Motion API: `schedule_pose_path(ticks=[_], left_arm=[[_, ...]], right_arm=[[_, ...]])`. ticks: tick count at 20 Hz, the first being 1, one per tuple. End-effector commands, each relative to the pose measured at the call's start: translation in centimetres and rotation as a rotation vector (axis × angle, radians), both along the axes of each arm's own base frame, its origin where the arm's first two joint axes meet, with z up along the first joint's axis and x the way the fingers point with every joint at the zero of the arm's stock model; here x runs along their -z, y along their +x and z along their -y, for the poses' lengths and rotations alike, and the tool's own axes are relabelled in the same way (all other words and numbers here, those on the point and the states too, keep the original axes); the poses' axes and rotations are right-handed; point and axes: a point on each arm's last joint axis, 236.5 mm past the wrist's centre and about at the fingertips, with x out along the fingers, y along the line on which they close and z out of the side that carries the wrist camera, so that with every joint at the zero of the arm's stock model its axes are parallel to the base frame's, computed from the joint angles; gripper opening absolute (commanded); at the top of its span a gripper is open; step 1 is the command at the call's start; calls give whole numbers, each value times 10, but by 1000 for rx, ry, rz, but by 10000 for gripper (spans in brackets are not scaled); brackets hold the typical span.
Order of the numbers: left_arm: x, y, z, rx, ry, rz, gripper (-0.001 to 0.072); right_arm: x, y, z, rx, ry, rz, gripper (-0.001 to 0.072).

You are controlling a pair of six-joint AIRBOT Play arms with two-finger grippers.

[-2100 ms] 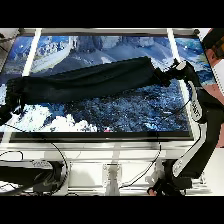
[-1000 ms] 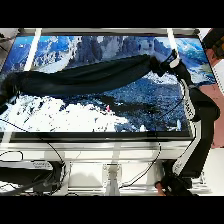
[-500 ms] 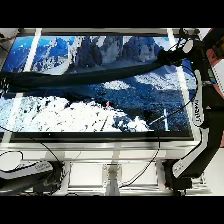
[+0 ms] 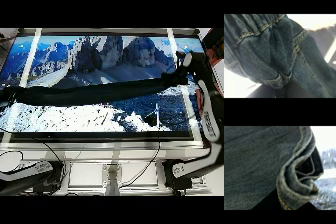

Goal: Fold the clothes and pants, and hang the long-sleeved shirts on hangers.

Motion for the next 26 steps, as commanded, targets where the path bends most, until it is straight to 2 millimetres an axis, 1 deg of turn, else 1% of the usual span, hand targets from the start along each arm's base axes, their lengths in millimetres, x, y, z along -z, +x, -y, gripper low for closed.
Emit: schedule_pose_path(ticks=[1, 4, 6, 7, 8, 9, 10, 11, 13, 14, 15, 16, 17, 18, 19, 20, 21, 22, 24, 25, 26], left_arm=[[9, -11, 2, 12, 2, -52, 41], [14, -16, 4, 31, 8, -82, 42], [23, -27, 7, 62, 22, -135, 42], [27, -31, 6, 68, 31, -153, 42], [30, -33, 6, 67, 33, -161, 42], [32, -33, 5, 63, 36, -158, 43], [31, -32, 4, 58, 43, -152, 43], [30, -30, 2, 54, 50, -145, 43], [26, -27, 2, 48, 50, -129, 43], [24, -27, 1, 47, 56, -124, 43], [20, -26, 1, 47, 65, -113, 43], [14, -23, 1, 63, 78, -90, 43], [6, -17, 4, 86, 88, -53, 44], [-6, -10, 8, 96, 89, -4, 44], [-18, -3, 12, 92, 81, 47, 44], [-33, 5, 18, 95, 72, 107, 44], [-48, 11, 25, 110, 69, 161, 44], [-63, 15, 32, 125, 79, 204, 44], [-90, 18, 49, 162, 112, 264, 44], [-104, 18, 58, 183, 134, 291, 43], [-118, 19, 69, 203, 149, 320, 44]], right_arm=[[7, -38, -14, 103, 49, 136, 17], [11, -65, -34, 147, 96, 235, 18], [16, -76, -40, 144, 101, 241, 18], [18, -78, -40, 147, 101, 235, 20], [18, -78, -39, 150, 102, 236, 74], [17, -76, -38, 150, 100, 247, 268], [16, -75, -38, 148, 98, 251, 498], [14, -74, -37, 143, 90, 251, 570], [4, -73, -36, 139, 84, 243, 569], [-4, -70, -33, 131, 71, 248, 569], [-15, -63, -33, 126, 67, 269, 569], [-29, -53, -33, 114, 69, 308, 539], [-43, -41, -38, 105, 86, 359, 414], [-61, -26, -46, 98, 116, 428, 201], [-80, -9, -58, 73, 145, 512, 40], [-97, 5, -71, 48, 171, 588, 18], [-111, 16, -89, 24, 203, 652, 18], [-116, 22, -107, 9, 242, 673, 17], [-106, 28, -156, -28, 339, 627, 17], [-99, 31, -186, -67, 377, 599, 16], [-90, 31, -221, -138, 409, 569, 16]])
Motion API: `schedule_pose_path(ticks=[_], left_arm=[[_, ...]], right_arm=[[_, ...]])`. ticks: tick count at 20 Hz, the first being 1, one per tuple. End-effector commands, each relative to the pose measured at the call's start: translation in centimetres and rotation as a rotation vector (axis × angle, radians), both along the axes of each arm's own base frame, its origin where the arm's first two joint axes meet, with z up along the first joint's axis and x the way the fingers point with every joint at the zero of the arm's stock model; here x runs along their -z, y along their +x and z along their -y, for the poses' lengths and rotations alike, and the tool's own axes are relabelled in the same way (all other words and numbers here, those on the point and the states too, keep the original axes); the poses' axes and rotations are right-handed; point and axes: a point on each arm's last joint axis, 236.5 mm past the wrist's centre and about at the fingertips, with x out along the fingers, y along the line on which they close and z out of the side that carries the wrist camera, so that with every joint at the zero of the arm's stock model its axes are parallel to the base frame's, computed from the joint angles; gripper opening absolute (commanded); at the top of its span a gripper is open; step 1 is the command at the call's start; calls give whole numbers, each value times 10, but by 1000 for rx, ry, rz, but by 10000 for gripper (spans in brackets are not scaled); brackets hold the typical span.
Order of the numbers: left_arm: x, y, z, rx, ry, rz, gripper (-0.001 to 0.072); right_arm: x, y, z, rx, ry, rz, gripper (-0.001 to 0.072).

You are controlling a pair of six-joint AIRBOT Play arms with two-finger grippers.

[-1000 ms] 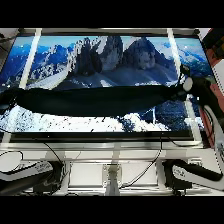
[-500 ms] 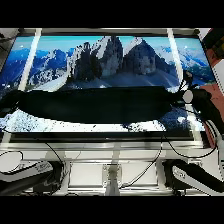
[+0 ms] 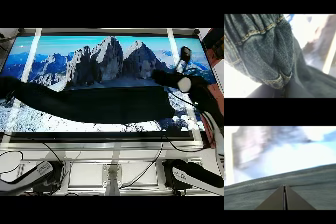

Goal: Fold the clothes and pants, and hang the long-sleeved shirts on hangers.

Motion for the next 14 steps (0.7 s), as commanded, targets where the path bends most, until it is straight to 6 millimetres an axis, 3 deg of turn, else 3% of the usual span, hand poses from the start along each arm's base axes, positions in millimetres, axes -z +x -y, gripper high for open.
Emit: schedule_pose_path(ticks=[1, 5, 7, 11, 14], left_arm=[[-55, 6, 37, 71, 31, 141, 44], [-112, 5, 88, 143, -18, 297, 44], [-130, 2, 108, 180, -25, 344, 44], [-139, -2, 150, 284, -56, 358, 44], [-134, 0, 172, 341, -74, 345, 44]], right_arm=[[12, 6, -113, -209, 95, -18, 16], [55, -18, -247, -449, 121, -115, 16], [74, -34, -305, -523, 164, -150, 16], [92, -73, -396, -634, 284, -231, 15], [93, -119, -438, -769, 294, -268, 15]])
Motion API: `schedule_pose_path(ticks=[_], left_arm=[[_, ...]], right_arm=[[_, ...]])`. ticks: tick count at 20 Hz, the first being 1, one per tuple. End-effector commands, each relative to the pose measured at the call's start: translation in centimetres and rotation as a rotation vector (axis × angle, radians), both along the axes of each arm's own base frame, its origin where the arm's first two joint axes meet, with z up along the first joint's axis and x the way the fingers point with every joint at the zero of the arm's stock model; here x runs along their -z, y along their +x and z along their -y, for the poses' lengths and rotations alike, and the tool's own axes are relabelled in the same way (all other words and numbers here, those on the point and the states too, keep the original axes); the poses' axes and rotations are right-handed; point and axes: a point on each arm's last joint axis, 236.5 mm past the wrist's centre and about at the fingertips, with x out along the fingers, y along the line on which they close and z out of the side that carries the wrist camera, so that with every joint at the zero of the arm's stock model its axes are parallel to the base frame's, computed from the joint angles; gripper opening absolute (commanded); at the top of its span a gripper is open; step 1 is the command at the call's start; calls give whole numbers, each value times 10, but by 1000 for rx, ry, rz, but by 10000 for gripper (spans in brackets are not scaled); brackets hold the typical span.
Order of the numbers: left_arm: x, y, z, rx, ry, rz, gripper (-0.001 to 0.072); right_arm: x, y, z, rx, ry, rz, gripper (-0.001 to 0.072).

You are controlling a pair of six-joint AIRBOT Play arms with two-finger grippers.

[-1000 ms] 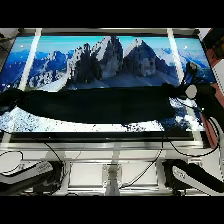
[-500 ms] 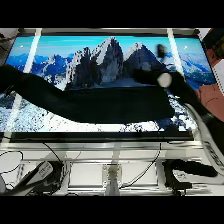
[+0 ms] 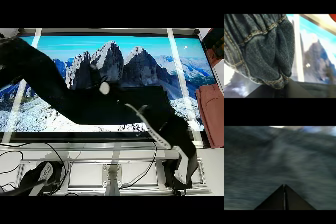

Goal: Fold the clothes and pants, and hang the long-sleeved shirts on hangers.

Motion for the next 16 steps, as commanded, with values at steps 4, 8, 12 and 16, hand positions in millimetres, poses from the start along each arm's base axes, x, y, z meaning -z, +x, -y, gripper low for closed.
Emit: schedule_pose_path(ticks=[4, 8, 12, 16], left_arm=[[9, -2, 58, 144, -49, -39, 44], [16, -9, 103, 266, -53, -63, 45], [24, -20, 149, 388, -53, -88, 44], [66, -29, 211, 548, -56, -198, 44]], right_arm=[[11, -64, -49, -166, 4, -68, 17], [15, -45, 6, -198, -121, -113, 17], [-7, 4, 150, -233, -484, -16, 17], [-93, 28, 265, -131, -550, 30, 17]])
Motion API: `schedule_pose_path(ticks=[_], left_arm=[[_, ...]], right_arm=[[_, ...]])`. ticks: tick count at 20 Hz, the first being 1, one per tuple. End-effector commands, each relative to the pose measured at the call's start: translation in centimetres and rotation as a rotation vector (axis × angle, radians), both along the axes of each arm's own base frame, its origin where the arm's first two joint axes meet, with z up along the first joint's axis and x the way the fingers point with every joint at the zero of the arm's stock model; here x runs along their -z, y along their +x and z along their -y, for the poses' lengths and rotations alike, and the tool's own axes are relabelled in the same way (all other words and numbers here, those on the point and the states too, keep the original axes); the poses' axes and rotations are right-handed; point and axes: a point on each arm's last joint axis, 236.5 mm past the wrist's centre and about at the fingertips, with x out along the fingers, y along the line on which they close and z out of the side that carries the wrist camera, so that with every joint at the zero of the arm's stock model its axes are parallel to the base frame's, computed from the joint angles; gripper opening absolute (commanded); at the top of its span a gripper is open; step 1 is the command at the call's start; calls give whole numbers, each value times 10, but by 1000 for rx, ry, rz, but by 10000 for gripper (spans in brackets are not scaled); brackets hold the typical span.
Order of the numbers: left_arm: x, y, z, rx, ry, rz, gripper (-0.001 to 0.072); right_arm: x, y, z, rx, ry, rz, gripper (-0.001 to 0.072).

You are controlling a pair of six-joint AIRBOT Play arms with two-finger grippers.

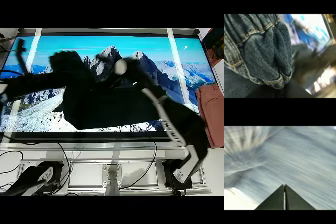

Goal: Fold the clothes and pants, and hang the long-sleeved shirts on hangers.

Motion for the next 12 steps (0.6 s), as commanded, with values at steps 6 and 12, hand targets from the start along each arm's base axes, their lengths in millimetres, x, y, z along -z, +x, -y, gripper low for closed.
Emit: schedule_pose_path(ticks=[6, 12], left_arm=[[134, -52, 157, 356, 26, -332, 702], [149, -66, 174, 397, 25, -382, 701]], right_arm=[[-185, 2, 187, 249, -18, 297, 17], [-245, -15, 232, 352, 11, 447, 18]])
